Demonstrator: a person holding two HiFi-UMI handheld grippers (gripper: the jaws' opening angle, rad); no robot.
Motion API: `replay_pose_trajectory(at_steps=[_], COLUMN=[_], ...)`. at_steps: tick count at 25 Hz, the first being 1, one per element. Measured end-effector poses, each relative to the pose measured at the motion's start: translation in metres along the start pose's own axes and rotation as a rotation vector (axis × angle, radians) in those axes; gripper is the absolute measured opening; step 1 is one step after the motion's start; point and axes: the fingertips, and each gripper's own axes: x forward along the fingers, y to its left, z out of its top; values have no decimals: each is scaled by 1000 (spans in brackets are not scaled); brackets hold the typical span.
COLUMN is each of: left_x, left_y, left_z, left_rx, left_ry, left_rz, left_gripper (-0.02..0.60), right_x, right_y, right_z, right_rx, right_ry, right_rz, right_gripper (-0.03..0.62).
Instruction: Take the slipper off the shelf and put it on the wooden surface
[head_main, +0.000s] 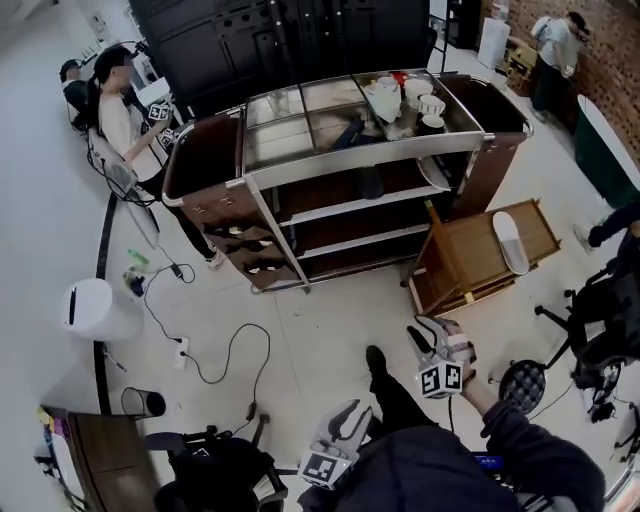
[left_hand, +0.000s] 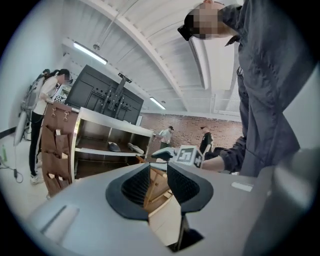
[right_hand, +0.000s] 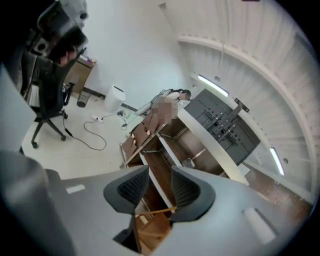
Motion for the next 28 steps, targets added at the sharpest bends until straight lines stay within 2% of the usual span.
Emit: replay_pose_trajectory(at_steps=[4, 7, 11, 14, 17, 22, 28], left_x=[-13, -6, 16, 30, 49, 80, 105], left_y=[-45, -67, -81, -96, -118, -178, -247], left_z=[-33, -38, -32, -31, -35, -42, -51], left_rx=[-13, 41, 131, 168, 176, 188, 197], left_ry=[66, 89, 66, 51, 53, 71, 66], left_rz=[-70, -126, -135, -137, -151, -180, -143], left_gripper=[110, 110, 110, 110, 110, 110, 110], right_x=[-113, -156, -190, -216, -243, -287, -324], right_y=[49, 66, 43, 23, 6, -8, -17], right_z=[-18, -33, -27, -28, -32, -60, -101], right_rx=[165, 169, 156, 154, 145, 159, 150], right_ry=[68, 90, 70, 40, 10, -31, -89], right_rz=[-24, -24, -64, -108, -135, -150, -131], right_gripper=[133, 133, 127, 123, 104, 0, 0])
